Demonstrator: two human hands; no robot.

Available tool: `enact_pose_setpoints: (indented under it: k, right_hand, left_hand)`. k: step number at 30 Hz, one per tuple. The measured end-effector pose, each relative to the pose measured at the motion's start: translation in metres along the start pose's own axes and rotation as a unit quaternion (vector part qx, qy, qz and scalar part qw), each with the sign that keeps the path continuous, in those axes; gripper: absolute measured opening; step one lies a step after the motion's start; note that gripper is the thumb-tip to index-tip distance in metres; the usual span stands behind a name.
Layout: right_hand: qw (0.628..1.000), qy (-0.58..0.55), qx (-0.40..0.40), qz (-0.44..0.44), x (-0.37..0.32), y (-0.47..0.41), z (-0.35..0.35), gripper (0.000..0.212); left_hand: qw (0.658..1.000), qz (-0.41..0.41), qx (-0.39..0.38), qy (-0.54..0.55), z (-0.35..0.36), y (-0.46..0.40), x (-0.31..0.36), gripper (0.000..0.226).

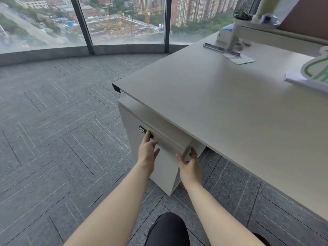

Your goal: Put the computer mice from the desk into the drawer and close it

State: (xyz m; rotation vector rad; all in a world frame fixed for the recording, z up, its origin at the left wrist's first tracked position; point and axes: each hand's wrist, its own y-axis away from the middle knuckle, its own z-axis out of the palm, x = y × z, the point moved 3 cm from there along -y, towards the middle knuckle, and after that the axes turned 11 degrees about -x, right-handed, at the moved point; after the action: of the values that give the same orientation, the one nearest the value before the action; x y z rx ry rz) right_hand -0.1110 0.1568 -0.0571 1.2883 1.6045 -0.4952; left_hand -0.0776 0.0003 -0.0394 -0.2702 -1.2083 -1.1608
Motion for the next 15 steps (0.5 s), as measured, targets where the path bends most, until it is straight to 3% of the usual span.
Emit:
enact_pose_setpoints:
  k: [11,15]
  right_hand:
    - [1.000,0.001,-0.007,0.015,0.004,-0.012,-0.006,0.052]
    - [0.998,0.006,-0.045,0.034,-0.003,-0.006,-0.014,0.045]
  left_hand:
    - [0.999,0.022,-0.005,-0.039,0.005,-0.006,-0.005,0.068]
    - [0.996,0.009,-0.018,-0.085,0.004,0.001,0.004,0.062]
